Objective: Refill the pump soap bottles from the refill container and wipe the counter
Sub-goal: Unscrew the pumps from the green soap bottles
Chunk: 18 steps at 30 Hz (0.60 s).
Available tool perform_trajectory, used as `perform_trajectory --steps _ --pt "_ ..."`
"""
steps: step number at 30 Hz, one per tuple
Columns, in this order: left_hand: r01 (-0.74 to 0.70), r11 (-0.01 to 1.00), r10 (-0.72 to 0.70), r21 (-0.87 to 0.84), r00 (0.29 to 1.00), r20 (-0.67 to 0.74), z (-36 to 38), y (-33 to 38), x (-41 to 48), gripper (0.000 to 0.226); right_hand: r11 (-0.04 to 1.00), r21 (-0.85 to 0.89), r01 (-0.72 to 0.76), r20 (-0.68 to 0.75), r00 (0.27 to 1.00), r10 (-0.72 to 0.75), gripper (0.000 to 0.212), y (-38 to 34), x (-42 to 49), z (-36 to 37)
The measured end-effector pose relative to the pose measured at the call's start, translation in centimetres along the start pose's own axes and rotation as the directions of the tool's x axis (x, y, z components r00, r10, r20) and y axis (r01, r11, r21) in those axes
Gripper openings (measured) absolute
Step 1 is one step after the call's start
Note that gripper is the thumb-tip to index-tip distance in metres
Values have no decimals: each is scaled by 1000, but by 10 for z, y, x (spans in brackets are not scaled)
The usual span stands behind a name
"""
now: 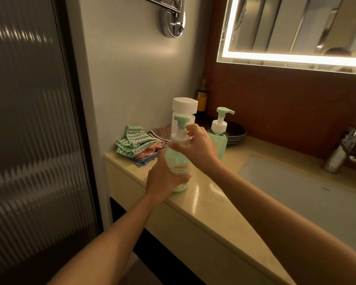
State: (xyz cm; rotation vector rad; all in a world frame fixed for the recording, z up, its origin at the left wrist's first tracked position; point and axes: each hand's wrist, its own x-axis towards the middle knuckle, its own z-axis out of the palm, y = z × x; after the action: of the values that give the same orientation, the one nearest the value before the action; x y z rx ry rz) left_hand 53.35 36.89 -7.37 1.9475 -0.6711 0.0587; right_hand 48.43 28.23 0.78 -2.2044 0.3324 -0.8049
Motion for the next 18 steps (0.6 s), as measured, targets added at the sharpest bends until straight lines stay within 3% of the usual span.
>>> perform_trajectory --steps 2,7,11,13,18 --pt "-4 1000 4 -3 1000 -1 0 0 0 92 1000 -11 16 -20 1000 -16 56 -1 -1 -1" --pt "-14 1000 15 3 1000 -8 0 1 0 87 969 226 -95 115 991 70 53 -1 -2 2" --pt "2 1000 -2 -6 1000 13 1 0 0 93 999 -4 -34 -56 998 34 62 1 2 13" --pt "2 1000 -2 -8 1000 14 0 0 0 94 999 -36 -26 -105 994 23 56 1 3 13" --pt "-6 999 7 -34 1000 9 -1 -1 -1 88 978 200 -60 37 998 54 47 2 -3 9"
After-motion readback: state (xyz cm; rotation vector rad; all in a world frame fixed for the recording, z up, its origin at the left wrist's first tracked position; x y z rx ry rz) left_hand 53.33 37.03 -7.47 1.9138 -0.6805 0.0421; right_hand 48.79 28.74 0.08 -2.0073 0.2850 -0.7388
